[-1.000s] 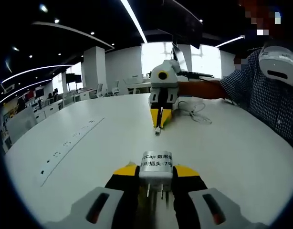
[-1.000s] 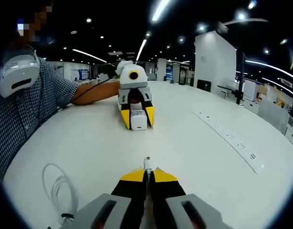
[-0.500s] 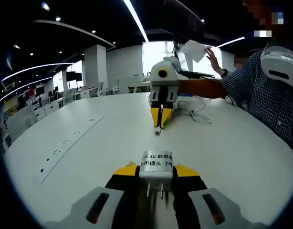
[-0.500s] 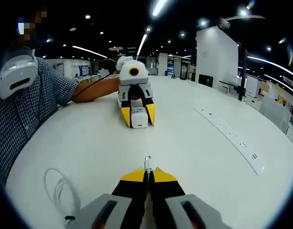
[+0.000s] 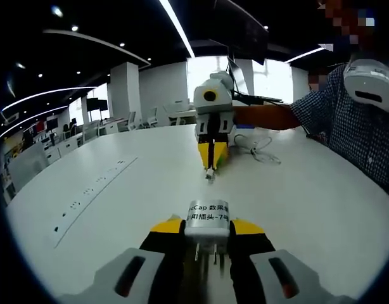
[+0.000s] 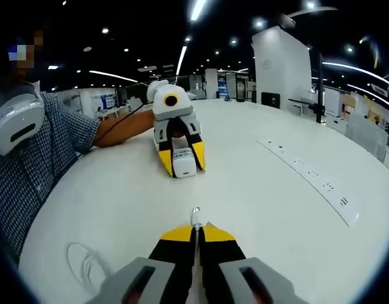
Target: Plug the desk Type‑C cable into the charger adapter.
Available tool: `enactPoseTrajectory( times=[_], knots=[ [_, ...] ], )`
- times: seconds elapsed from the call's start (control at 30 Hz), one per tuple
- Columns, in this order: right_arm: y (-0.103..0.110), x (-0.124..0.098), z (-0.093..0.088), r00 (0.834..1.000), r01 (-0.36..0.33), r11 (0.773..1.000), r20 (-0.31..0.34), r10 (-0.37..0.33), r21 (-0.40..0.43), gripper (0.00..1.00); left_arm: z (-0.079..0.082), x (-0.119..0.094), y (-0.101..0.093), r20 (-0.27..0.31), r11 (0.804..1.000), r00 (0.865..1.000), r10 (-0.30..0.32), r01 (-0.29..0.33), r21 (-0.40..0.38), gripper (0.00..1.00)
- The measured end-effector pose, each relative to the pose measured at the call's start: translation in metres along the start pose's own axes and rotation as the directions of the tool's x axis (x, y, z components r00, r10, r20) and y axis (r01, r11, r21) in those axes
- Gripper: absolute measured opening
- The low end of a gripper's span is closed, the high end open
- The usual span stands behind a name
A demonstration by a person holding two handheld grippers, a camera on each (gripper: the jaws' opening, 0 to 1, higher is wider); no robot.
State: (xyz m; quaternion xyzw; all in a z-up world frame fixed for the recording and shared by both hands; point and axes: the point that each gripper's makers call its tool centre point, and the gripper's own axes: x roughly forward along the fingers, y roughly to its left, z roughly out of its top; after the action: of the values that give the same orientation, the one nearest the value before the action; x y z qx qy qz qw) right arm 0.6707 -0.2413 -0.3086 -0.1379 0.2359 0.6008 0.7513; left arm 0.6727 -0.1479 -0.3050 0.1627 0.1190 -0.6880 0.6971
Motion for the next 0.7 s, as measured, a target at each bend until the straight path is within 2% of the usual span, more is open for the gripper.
enactPoseTrajectory(
  times=[0.57, 0.7],
  knots=[
    [0.009, 0.016, 0.006, 0.999, -0.052, 0.998, -0.005, 0.052, 0.045, 0.06, 0.002, 0.003, -0.001, 0.012, 1.0, 1.0, -0.008, 0.008, 0.017, 0.27],
    [0.011, 0.019, 0.01, 0.998, -0.066, 0.996, 0.01, 0.065, 0.055, 0.06, 0.001, 0.002, -0.001, 0.017, 1.0, 1.0, -0.01, 0.009, 0.019, 0.27]
  ],
)
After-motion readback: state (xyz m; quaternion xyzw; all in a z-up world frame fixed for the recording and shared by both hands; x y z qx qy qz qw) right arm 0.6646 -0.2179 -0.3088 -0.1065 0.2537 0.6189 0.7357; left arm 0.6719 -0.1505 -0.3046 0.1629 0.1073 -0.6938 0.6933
